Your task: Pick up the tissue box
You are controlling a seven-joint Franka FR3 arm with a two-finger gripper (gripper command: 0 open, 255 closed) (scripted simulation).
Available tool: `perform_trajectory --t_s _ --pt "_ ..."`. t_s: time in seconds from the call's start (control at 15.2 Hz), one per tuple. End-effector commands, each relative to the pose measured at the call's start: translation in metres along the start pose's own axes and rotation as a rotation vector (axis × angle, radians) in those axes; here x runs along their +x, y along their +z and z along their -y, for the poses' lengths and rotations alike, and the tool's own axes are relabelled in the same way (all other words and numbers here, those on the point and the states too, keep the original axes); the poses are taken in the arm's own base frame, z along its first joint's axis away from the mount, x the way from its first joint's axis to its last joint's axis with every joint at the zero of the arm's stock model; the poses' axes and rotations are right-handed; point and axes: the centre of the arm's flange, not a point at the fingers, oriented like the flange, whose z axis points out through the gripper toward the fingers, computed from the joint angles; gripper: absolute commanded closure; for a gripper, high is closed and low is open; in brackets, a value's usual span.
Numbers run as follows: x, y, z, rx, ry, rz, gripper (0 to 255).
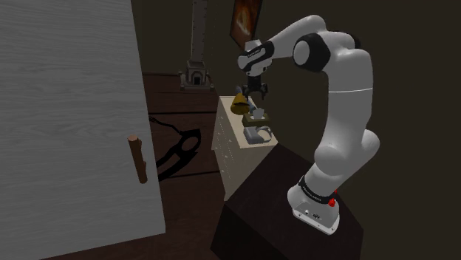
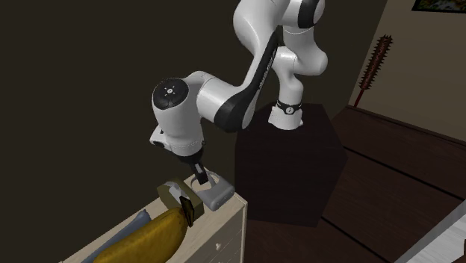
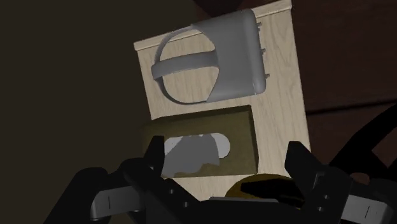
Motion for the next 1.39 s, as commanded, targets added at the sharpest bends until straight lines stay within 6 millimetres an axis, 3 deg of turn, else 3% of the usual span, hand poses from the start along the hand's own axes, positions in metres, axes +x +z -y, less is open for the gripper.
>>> perform_trajectory --t_s 0.0,0.73,1.32 --pt "0.018 0.013 -0.007 -0.005 0.046 0.017 0" --pt "0.121 0.106 -0.07 -0.033 0.29 0.11 0" --pt "0.127 0.144 -0.058 -0.033 0.29 0.11 0"
